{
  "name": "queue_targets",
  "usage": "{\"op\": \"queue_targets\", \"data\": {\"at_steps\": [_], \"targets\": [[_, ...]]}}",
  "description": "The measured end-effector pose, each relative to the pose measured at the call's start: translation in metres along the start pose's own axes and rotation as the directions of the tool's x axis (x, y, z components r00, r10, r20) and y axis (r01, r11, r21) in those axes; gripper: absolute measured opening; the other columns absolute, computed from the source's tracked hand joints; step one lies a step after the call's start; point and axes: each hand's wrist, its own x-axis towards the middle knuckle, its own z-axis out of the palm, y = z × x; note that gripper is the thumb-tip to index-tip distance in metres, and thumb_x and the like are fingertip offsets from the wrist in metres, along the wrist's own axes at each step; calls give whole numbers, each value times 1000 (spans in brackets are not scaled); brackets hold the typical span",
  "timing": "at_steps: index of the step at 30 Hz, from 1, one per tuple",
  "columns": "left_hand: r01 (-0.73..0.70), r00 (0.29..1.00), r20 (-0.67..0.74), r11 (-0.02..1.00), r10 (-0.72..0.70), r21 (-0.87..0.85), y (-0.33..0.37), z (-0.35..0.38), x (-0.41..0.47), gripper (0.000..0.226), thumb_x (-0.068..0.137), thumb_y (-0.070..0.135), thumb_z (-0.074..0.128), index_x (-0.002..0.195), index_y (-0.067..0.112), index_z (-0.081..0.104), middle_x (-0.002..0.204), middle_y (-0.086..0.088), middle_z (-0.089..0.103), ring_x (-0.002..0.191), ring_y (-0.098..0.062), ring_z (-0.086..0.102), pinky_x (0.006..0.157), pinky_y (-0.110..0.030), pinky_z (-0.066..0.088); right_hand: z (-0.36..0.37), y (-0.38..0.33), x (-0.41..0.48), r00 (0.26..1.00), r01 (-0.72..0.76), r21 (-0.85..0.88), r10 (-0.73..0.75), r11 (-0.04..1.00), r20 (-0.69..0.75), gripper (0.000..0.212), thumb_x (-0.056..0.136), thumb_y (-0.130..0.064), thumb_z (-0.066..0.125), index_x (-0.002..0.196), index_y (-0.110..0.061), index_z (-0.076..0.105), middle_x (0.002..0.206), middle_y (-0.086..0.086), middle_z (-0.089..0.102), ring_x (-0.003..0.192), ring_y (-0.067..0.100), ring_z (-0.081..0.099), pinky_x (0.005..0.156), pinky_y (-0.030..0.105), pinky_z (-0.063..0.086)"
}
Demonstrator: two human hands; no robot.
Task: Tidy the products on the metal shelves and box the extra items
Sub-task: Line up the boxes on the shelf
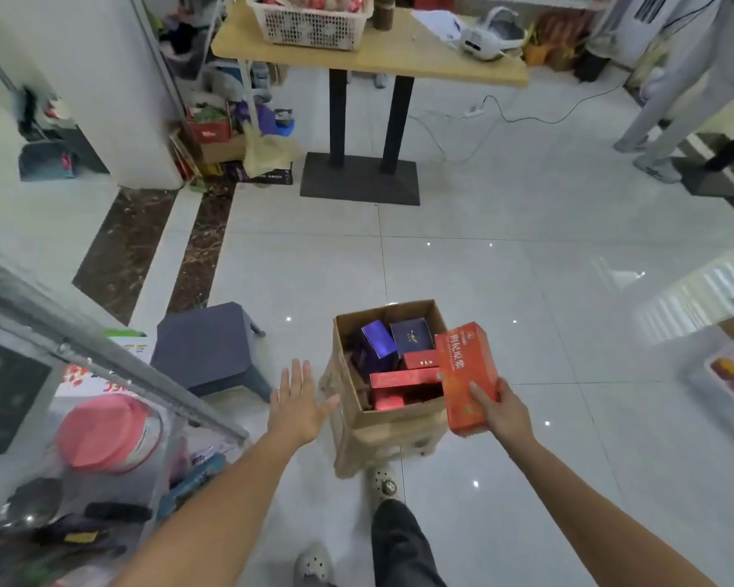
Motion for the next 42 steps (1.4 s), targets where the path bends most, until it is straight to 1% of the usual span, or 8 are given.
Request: {"op": "queue_targets", "data": {"at_steps": [6, 19, 23, 26, 29, 37, 40, 42], "targets": [[-31, 996, -79, 995, 39, 98, 45, -6, 62, 91, 95, 66, 28, 152, 13, -20, 160, -6, -25, 149, -26, -19, 120, -44, -3, 32, -42, 94, 930, 250, -508, -351, 824, -112, 72, 94, -47, 54, 147, -5, 28, 122, 17, 52, 109, 32, 53, 90, 44, 46], [55, 998, 19, 991, -58, 119, 75, 43, 132, 98, 86, 75, 19, 142, 15, -33, 140, -2, -48, 146, -24, -25, 121, -39, -7, 93, -11, 117, 984, 177, -335, -178, 925, 27, 80, 98, -54, 34, 154, -5, 4, 141, 18, 43, 127, 31, 45, 105, 44, 41], [40, 999, 0, 990, -41, 137, 76, 47, 135, 99, 88, 74, 28, 140, 18, -35, 136, -4, -54, 139, -21, -34, 119, -38, -9, 84, -22, 138, 969, 221, -531, -245, 818, 26, 105, 85, -68, -19, 148, -3, 34, 146, 17, 42, 129, 36, 44, 110, 47, 32], [31, 999, 1, 985, -32, 168, 76, 47, 133, 99, 87, 75, 26, 140, 19, -36, 137, -7, -53, 140, -24, -34, 120, -39, -9, 81, -3, 147, 946, 292, -624, -317, 725, 75, 86, 97, -59, 0, 141, -2, 48, 143, 20, 49, 129, 42, 49, 108, 57, 33], [21, 999, 23, 977, -26, 211, 74, 47, 134, 98, 89, 74, 28, 140, 19, -36, 139, -11, -52, 144, -30, -30, 121, -41, -8, 78, 20, 157, 923, 344, -677, -365, 651, 119, 69, 98, -57, 26, 150, -11, 31, 153, 18, 36, 140, 39, 35, 113, 59, 23], [100, 995, -46, 978, -93, 181, 77, 43, 116, 94, 90, 73, 24, 140, 21, -36, 155, -12, -35, 146, -28, -25, 120, -42, -9, 66, 21, 168, 885, 435, -788, -366, 436, 286, 78, 85, -61, -17, 149, -17, -21, 158, 4, -23, 145, 23, -23, 114, 45, -21], [197, 977, -110, 974, -185, 113, 72, 40, 90, 90, 92, 70, 23, 147, 21, -28, 157, -11, -31, 147, -27, -24, 120, -42, -8, 64, 0, 157, 836, 524, -764, -402, 376, 374, 79, 89, -64, -11, 150, -17, -21, 159, 5, -25, 145, 22, -25, 116, 46, -19], [266, 955, -159, 961, -252, 76, 62, 35, 67, 89, 91, 70, 19, 149, 20, -26, 156, -10, -33, 147, -27, -25, 120, -43, -8, 60, -25, 138, 781, 598, -719, -457, 354, 424, 81, 90, -61, -11, 156, -15, 1, 163, 10, -5, 149, 26, -9, 121, 48, -4]]}}
